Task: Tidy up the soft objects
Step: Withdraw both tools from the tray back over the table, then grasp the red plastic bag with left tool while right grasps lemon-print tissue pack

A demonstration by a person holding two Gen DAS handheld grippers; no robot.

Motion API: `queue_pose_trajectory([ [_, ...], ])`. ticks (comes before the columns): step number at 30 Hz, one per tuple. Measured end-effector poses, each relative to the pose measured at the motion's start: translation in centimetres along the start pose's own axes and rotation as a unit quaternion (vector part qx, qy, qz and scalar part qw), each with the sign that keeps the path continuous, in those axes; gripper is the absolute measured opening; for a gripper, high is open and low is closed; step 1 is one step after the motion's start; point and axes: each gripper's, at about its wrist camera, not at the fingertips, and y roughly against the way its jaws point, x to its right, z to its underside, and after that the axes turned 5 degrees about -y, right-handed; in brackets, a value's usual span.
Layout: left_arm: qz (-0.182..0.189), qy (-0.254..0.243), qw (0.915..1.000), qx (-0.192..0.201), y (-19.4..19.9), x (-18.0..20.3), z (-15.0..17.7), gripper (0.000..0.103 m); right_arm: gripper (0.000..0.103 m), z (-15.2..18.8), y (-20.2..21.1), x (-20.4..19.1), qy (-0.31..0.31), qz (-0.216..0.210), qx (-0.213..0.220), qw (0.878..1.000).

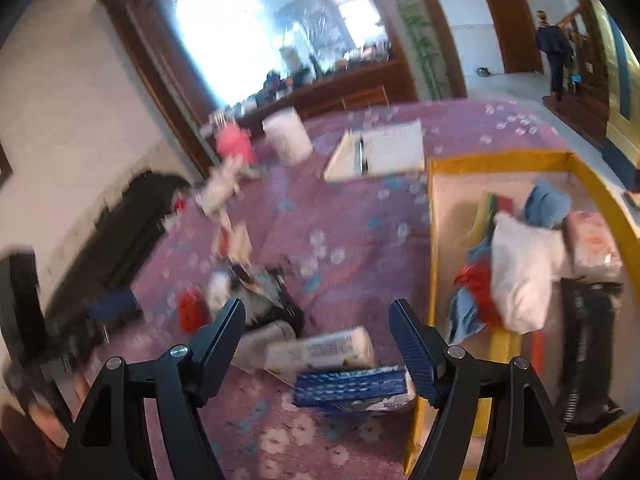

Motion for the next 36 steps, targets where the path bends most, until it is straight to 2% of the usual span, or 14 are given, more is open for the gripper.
queue_pose_trajectory([
  [6, 0.002, 0.094, 0.9955, -0.011, -3.0, -5.9, 0.6, 0.073, 0.080, 1.2, -2.6, -0.2, 0.035, 0.000, -0.043, 0.998],
  [8, -0.001, 0.102, 0.9946, -0.019, -3.5, -6.8, 0.7, 0.073, 0.082, 2.1, -2.9, -1.6, 0.060, -0.052, -0.080, 0.994],
  [10, 0.000, 0.106, 0.9941, -0.024, -4.1, -7.5, 0.8, 0.073, 0.082, 3.5, -2.5, -3.9, 0.094, -0.169, -0.132, 0.972],
  [12, 0.008, 0.115, 0.9926, -0.038, -4.8, -7.9, 1.0, 0.073, 0.082, 3.6, -1.1, -5.3, 0.107, -0.238, -0.119, 0.958],
  [13, 0.015, 0.123, 0.9912, -0.047, -5.3, -8.0, 1.2, 0.073, 0.082, 3.4, -0.3, -5.4, 0.112, -0.250, -0.106, 0.956],
  [14, 0.021, 0.127, 0.9902, -0.054, -5.6, -8.0, 1.3, 0.073, 0.083, 3.2, 0.4, -5.3, 0.114, -0.253, -0.091, 0.956],
  [16, 0.020, 0.121, 0.9904, -0.063, -6.3, -7.6, 1.5, 0.073, 0.087, 2.6, 1.0, -4.4, 0.103, -0.226, -0.060, 0.967],
  [20, 0.008, 0.076, 0.9936, -0.084, -7.5, -5.5, 1.9, 0.073, 0.087, 2.2, 0.0, -3.1, 0.071, -0.177, -0.054, 0.980],
  [25, -0.020, 0.033, 0.9946, -0.097, -8.8, -3.7, 2.3, 0.070, 0.087, 2.3, -0.3, -3.3, 0.071, -0.177, -0.057, 0.980],
  [26, -0.024, 0.026, 0.9936, -0.108, -9.2, -3.5, 2.5, 0.056, 0.087, 2.5, -0.3, -3.4, 0.074, -0.176, -0.059, 0.980],
  [27, -0.028, 0.022, 0.9930, -0.113, -9.4, -3.4, 2.7, 0.049, 0.087, 2.6, -0.2, -3.6, 0.076, -0.174, -0.059, 0.980],
  [29, -0.035, 0.014, 0.9936, -0.106, -9.1, -3.2, 2.8, 0.045, 0.087, 2.8, 0.0, -3.8, 0.083, -0.173, -0.061, 0.979],
  [34, -0.031, 0.040, 0.9941, -0.096, -8.4, -4.3, 2.6, 0.042, 0.087, 3.6, -0.7, -4.9, 0.114, -0.173, -0.081, 0.975],
  [36, -0.035, 0.047, 0.9948, -0.083, -7.7, -4.7, 2.4, 0.042, 0.088, 4.8, -1.4, -6.2, 0.152, -0.184, -0.113, 0.965],
])
